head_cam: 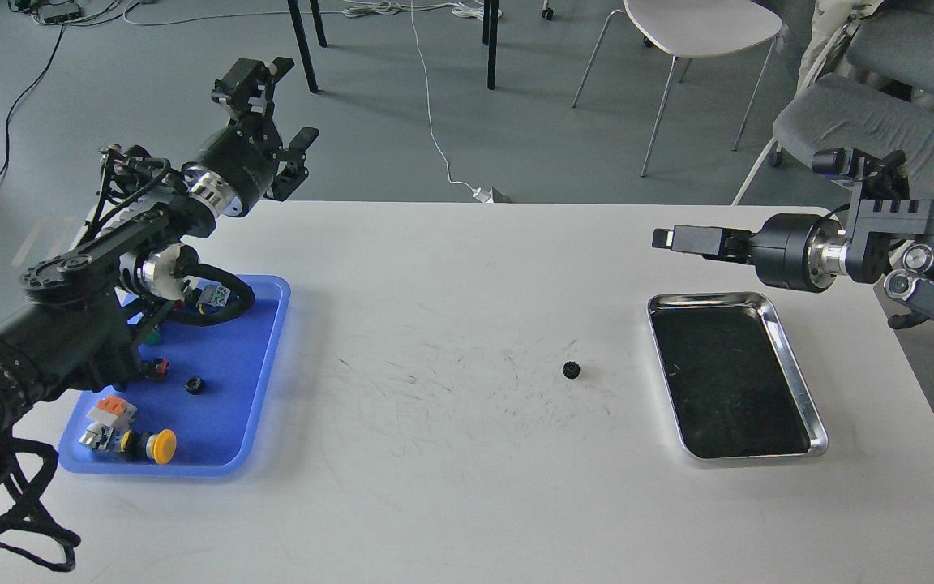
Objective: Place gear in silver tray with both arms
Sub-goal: 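Reach the right gripper down to the black gear on the table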
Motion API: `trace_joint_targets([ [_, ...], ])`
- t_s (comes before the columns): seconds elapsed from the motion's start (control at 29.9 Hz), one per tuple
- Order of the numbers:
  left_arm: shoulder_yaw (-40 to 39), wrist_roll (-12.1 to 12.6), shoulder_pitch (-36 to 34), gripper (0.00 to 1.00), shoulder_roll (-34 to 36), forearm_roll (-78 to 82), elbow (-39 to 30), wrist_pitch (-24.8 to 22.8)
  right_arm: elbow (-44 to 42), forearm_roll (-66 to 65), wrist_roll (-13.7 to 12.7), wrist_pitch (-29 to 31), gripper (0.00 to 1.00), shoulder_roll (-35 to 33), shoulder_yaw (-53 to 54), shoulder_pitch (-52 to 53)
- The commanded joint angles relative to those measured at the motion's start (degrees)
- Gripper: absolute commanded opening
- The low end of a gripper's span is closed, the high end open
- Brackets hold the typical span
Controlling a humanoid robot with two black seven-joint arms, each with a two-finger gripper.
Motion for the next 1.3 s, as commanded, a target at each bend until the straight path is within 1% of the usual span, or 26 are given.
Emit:
trace_joint_targets([
  [0.0, -0.01, 0.55, 0.17, 0.98, 1.18, -5.84, -0.20, -2.08, 1.64, -6.82, 1.89, 1.36, 0.99, 0.00, -0.01, 2.07],
  [0.07, -0.10, 0.55, 0.69, 0.98, 1.53, -7.25, -0.12, -2.09, 2.34, -9.64, 2.60, 1.71, 0.99, 0.09, -0.01, 2.51],
  [0.17, -0.27, 0.55, 2.01, 0.99, 2.24, -9.80, -0.47, -2.53, 3.31, -13.42, 2.78, 1.80, 0.99, 0.44, -0.01, 2.86],
  [0.23, -0.36, 1.25, 2.89, 0.99, 2.94, -10.60, -0.55, -4.01, 4.01, -16.32, 2.78, 1.80, 0.99, 0.61, -0.19, 2.78],
  [0.3, -0.62, 2.74, 3.59, 0.99, 3.21, -11.04, -0.47, -4.81, 5.33, -18.70, 3.22, 1.80, 0.99, 0.70, -0.71, 2.86],
  [0.4, -2.64, 3.54, 4.30, 0.99, 3.21, -13.40, -0.03, -4.99, 5.78, -21.60, 4.36, 1.80, 0.98, 0.79, -1.94, 2.95],
  [0.43, -3.08, 4.67, 4.65, 0.99, 3.29, -13.76, -0.03, -5.16, 5.78, -22.65, 4.62, 1.80, 0.98, 1.14, -2.38, 3.04],
  [0.5, -3.61, 8.10, 5.00, 0.99, 3.12, -14.03, 0.15, -4.64, 5.78, -24.76, 5.06, 1.80, 0.98, 1.58, -2.91, 3.04],
  [0.54, -3.79, 9.42, 5.09, 0.99, 3.29, -14.03, 0.06, -5.07, 5.95, -25.38, 5.24, 1.80, 0.98, 1.75, -3.09, 3.04],
  [0.57, -4.23, 10.21, 5.09, 0.99, 3.29, -14.03, 0.06, -5.08, 5.95, -25.91, 5.50, 1.80, 0.98, 1.93, -3.09, 3.04],
  [0.67, -4.84, 10.31, 5.79, 0.99, 3.03, -13.94, 0.32, -4.55, 5.69, -28.89, 6.73, 1.80, 0.98, 3.07, -3.44, 3.30],
  [0.74, -4.85, 10.05, 5.88, 0.99, 3.03, -13.94, 0.32, -4.29, 5.69, -30.13, 7.08, 1.80, 0.98, 3.77, -4.14, 3.48],
  [1.0, -4.76, 9.87, 5.97, 0.99, 2.85, -13.50, 2.35, -4.90, 4.46, -31.01, 7.26, 1.71, 0.97, 7.90, -8.27, 5.58],
  [1.14, -5.02, 9.78, 5.97, 0.99, 2.77, -13.50, 2.61, -4.90, 2.53, -31.63, 7.93, 1.63, 0.96, 10.28, -10.91, 6.29],
  [1.27, -5.02, 7.85, 5.97, 0.99, 2.68, -13.59, 2.52, -4.99, 0.33, -31.80, 7.93, 1.63, 0.94, 12.56, -13.37, 7.08],
])
